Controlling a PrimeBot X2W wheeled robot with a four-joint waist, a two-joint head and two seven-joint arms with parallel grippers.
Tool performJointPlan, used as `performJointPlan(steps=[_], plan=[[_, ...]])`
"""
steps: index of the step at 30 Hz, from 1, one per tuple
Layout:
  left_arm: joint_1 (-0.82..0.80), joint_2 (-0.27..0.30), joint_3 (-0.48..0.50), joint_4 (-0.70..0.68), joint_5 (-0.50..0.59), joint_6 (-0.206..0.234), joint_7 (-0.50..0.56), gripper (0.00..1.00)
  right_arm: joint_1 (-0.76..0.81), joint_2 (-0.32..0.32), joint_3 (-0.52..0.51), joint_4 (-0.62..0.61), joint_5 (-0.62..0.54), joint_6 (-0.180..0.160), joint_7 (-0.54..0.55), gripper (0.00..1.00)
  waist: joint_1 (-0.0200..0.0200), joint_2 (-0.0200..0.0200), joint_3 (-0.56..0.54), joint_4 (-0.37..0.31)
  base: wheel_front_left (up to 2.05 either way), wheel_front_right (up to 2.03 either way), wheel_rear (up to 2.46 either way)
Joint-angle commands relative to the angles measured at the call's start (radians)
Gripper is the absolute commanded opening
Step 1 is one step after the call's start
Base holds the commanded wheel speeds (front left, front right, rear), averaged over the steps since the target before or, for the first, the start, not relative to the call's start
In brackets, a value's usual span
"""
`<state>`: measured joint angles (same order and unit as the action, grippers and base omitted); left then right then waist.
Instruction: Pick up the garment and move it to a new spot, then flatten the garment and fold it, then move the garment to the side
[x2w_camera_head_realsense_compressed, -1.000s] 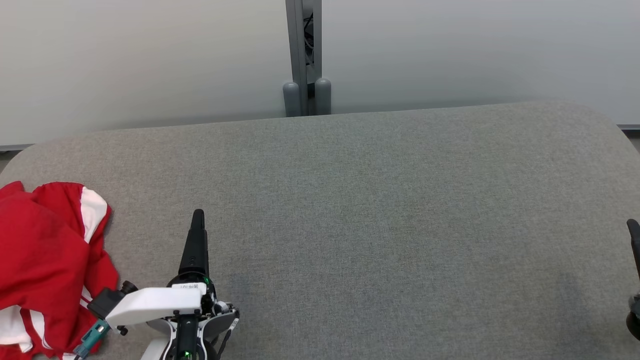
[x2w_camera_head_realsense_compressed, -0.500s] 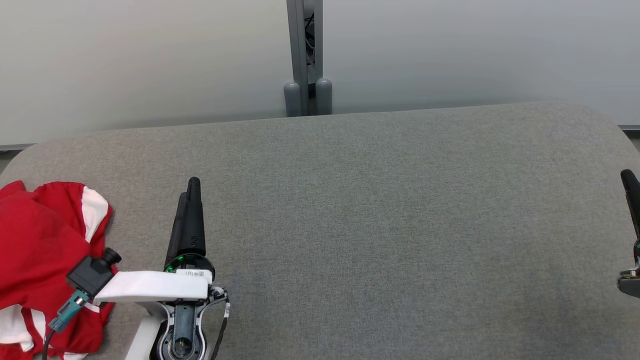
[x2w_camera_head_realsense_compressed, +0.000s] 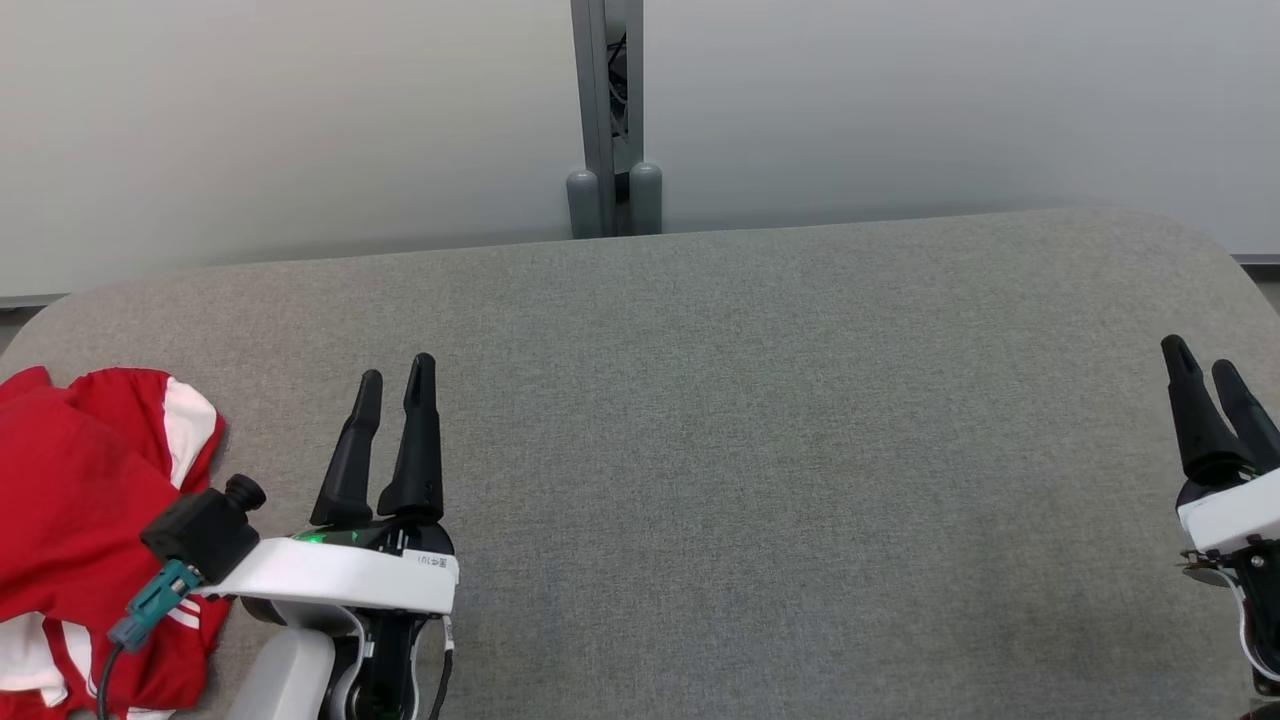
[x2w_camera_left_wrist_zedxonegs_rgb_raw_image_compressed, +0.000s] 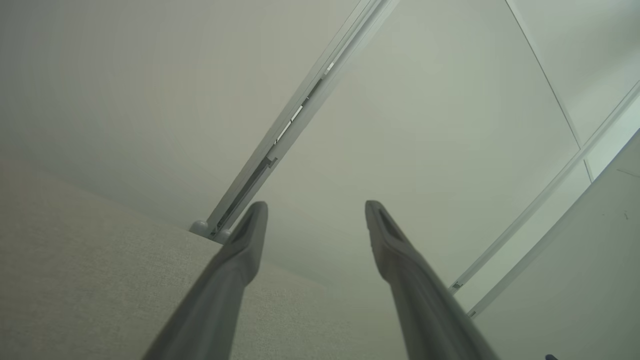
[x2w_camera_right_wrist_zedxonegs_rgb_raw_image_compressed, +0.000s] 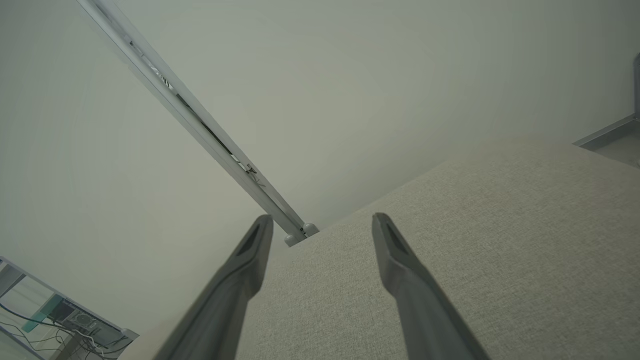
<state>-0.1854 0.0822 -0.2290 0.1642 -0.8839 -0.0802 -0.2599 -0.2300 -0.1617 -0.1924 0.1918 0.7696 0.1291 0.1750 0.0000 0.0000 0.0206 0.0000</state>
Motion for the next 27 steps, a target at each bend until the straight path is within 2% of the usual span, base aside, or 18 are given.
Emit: performJointPlan(steps=[1, 9, 18, 27], plan=[[-0.003, 0.013, 0.002, -0.017, 0.057, 0.013, -0.002, 1.0, -0.004, -0.014, 0.018, -0.031, -0.055, 0.001, -0.024, 1.0, 0.0, 0.0, -0.001, -0.001, 0.0, 0.0, 0.0], [0.007, 0.034, 0.003, -0.022, 0.205, 0.051, 0.021, 1.0, 0.016, -0.004, 0.086, -0.052, -0.193, 0.001, -0.082, 1.0, 0.0, 0.0, -0.002, -0.002, 0.0, 0.0, 0.0], [0.028, 0.05, 0.019, -0.032, 0.313, 0.077, 0.061, 1.0, 0.037, 0.009, 0.137, -0.05, -0.347, 0.001, -0.143, 1.0, 0.0, 0.0, -0.002, -0.003, 0.0, 0.0, 0.0], [0.051, 0.058, 0.031, -0.051, 0.396, 0.099, 0.083, 1.0, 0.063, 0.031, 0.159, -0.053, -0.426, 0.002, -0.192, 1.0, 0.0, 0.0, -0.006, 0.0, 0.0, 0.0, 0.0]])
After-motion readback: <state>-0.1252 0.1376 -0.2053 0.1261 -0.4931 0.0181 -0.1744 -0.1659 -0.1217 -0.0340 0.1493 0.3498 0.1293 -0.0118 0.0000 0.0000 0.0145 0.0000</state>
